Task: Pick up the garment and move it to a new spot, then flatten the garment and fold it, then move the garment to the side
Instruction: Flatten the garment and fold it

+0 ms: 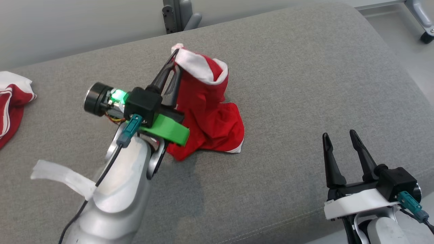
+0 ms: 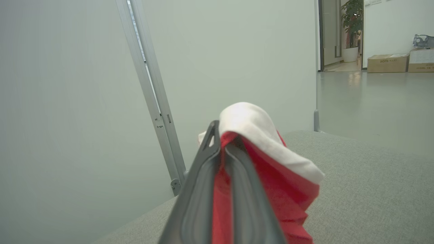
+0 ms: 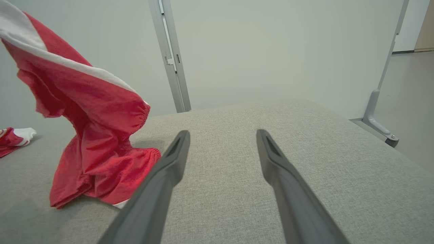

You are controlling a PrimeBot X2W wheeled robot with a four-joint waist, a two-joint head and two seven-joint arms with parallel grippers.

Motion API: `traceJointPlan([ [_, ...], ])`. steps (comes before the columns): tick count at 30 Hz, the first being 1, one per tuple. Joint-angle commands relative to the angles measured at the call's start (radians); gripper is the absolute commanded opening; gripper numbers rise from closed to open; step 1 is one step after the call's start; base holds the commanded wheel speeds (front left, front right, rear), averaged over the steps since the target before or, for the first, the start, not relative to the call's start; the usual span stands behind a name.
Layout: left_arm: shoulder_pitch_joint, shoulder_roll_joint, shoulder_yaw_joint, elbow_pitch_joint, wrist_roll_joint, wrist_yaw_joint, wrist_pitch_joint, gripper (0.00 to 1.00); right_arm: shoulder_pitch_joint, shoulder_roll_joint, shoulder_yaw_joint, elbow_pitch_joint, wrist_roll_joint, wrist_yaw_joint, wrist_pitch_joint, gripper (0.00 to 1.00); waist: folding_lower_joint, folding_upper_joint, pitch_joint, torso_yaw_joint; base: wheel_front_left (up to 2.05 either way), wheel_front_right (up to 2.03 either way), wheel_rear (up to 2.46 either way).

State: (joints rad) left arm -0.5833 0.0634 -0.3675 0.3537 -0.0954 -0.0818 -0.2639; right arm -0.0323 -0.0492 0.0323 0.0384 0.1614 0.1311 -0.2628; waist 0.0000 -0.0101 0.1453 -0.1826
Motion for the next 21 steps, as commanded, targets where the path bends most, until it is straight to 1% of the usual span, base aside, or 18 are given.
traceJointPlan([
  [1,-0.042,-0.002,-0.012,-0.006,0.015,-0.006,0.0,0.0,-0.012,-0.002,0.003,0.003,0.005,-0.001,-0.004,1.0,0.0,0.0101,-0.005,-0.01,0.0,0.0,0.0],
  [6,-0.155,-0.009,-0.067,0.005,0.034,-0.014,0.0,0.0,-0.013,-0.002,0.015,0.006,0.011,-0.001,-0.004,1.0,0.0,0.0101,-0.009,-0.045,0.0,0.0,0.0],
  [9,-0.208,-0.011,-0.093,0.006,0.028,-0.002,0.0,0.0,-0.016,-0.002,0.018,0.008,0.014,-0.001,-0.004,1.0,0.0,0.0101,-0.004,-0.068,0.0,0.0,0.0],
  [12,-0.234,-0.012,-0.116,-0.002,0.02,0.025,0.0,0.0,-0.017,-0.002,0.016,0.006,0.02,-0.001,-0.004,1.0,0.0,0.0101,0.008,-0.083,0.0,0.0,0.0],
  [14,-0.233,-0.008,-0.142,0.024,0.063,0.049,0.0,0.0,-0.016,-0.002,0.01,0.002,0.022,-0.001,-0.004,1.0,0.0,0.0101,0.017,-0.083,0.0,0.0,0.0],
  [18,-0.187,0.042,-0.168,0.122,0.126,0.096,0.0,0.0,-0.009,-0.002,-0.01,-0.003,0.028,-0.001,-0.004,1.0,0.0,0.0101,0.037,-0.06,0.0,0.0,0.0],
  [21,-0.154,0.072,-0.167,0.175,0.135,0.122,0.0,0.0,-0.005,-0.002,-0.02,-0.004,0.026,-0.001,-0.004,1.0,0.0,0.0101,0.045,-0.026,0.0,0.0,0.0],
])
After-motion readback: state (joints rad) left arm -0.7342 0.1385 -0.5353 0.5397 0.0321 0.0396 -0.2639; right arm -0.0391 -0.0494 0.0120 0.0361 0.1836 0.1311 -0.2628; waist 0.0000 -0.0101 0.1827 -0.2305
